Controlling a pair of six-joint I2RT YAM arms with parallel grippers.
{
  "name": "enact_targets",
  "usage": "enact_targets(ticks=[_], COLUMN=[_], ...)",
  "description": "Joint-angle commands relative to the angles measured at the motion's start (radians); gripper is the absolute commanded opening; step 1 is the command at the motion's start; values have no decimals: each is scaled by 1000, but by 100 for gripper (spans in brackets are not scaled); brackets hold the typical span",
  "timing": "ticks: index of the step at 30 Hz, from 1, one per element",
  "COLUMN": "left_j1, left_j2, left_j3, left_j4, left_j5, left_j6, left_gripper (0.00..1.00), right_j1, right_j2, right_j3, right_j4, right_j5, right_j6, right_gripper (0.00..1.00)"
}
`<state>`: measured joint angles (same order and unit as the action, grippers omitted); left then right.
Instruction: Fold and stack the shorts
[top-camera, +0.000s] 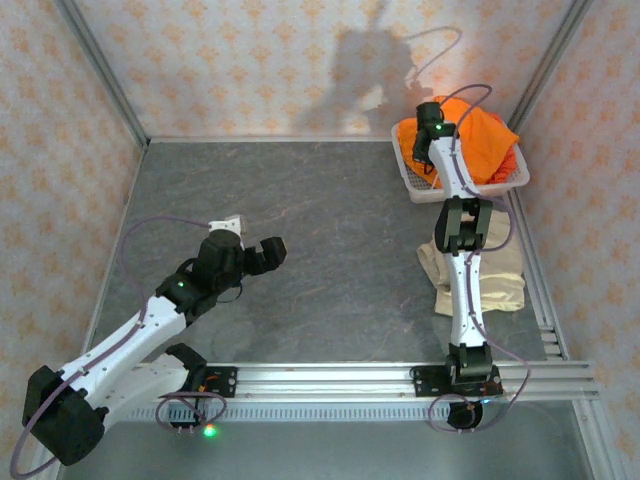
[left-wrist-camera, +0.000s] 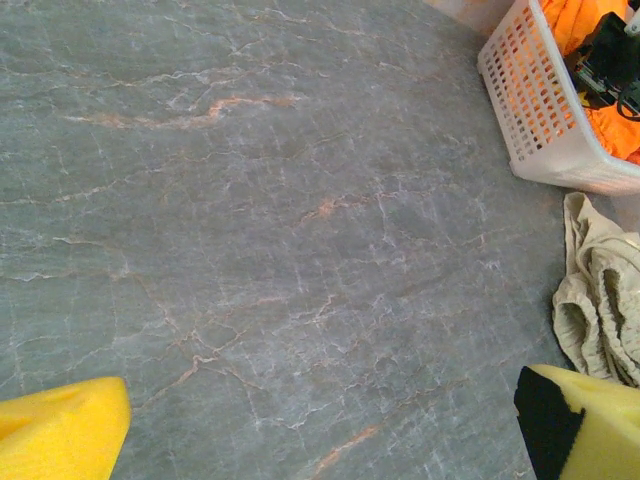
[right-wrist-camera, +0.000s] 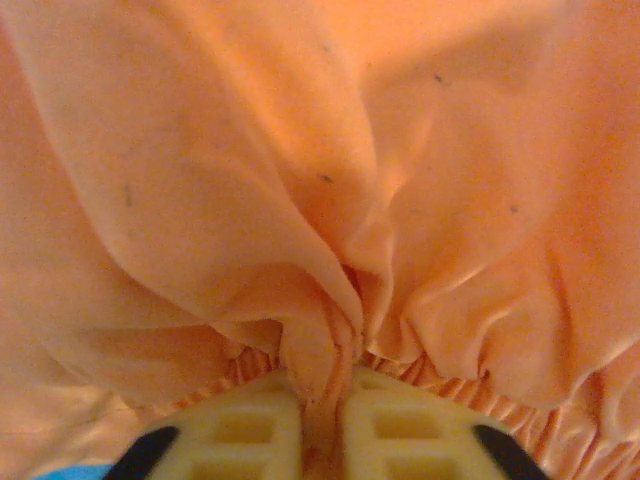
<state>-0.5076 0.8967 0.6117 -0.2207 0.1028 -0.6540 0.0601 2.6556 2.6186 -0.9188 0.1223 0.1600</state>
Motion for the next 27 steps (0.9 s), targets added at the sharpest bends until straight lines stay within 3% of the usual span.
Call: enact_targets(ticks=[1, 13, 27], left_j1=[7, 8, 9], left_j2=[-1, -3, -6], left_j3=[-19, -20, -30], left_j4=[-19, -11, 3], left_j5=[-17, -17, -20], left_j6=[3, -7, -7], left_gripper=[100, 100, 100], right_j1=[-15, 0, 82], right_j2=[-39, -310, -532], right_j3=[29, -84, -62], right_j4=[15, 92, 104], right_j5=[4, -46, -165], right_j6=[-6, 2, -29], right_gripper=[2, 0, 0])
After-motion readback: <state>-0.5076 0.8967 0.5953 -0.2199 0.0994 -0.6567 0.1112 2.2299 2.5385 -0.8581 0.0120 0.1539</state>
